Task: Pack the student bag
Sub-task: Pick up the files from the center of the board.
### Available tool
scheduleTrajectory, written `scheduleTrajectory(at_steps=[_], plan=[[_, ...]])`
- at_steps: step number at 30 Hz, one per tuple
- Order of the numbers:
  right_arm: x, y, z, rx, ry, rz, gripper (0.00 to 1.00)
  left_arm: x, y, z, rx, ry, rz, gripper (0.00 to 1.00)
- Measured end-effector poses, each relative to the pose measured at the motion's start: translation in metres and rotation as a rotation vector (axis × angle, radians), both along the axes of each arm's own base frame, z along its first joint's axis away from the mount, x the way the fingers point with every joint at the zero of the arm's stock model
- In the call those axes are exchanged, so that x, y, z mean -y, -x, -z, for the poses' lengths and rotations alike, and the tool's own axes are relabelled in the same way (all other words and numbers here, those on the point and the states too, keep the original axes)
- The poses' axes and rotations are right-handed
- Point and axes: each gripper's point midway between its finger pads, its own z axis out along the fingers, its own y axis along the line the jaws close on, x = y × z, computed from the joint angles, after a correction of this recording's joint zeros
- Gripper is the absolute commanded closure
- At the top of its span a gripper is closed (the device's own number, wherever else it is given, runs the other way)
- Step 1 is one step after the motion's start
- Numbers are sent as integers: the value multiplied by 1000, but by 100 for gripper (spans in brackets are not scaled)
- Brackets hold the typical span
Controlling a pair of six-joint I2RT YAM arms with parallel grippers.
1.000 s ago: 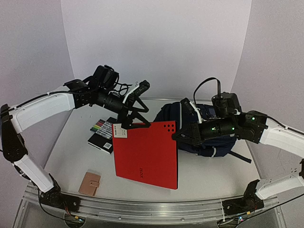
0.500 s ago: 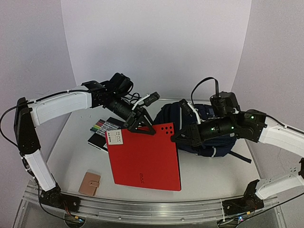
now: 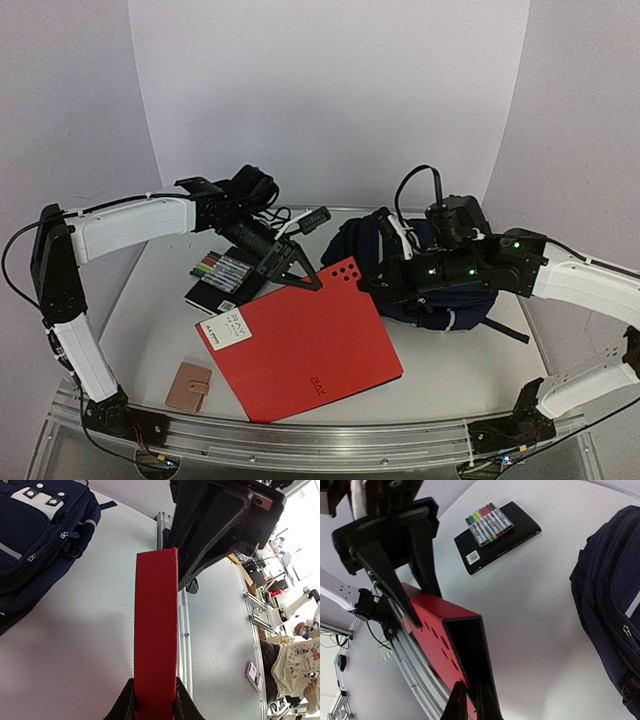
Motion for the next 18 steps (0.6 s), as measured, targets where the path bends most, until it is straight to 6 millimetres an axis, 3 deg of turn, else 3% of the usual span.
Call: scheduleTrajectory(at_steps=[4, 8, 13, 18], plan=[[8, -23, -3, 25, 6, 133, 30, -5, -5, 0, 16, 4, -82, 100], [15, -39, -20, 67, -41, 236, 4, -24, -10, -9, 38, -12, -252, 100], [21, -45, -45, 87, -158, 310, 2, -41, -33, -31, 68, 11, -515, 100], [28, -42, -39, 39, -280, 374, 2, -67, -73, -61, 82, 95, -865, 100]])
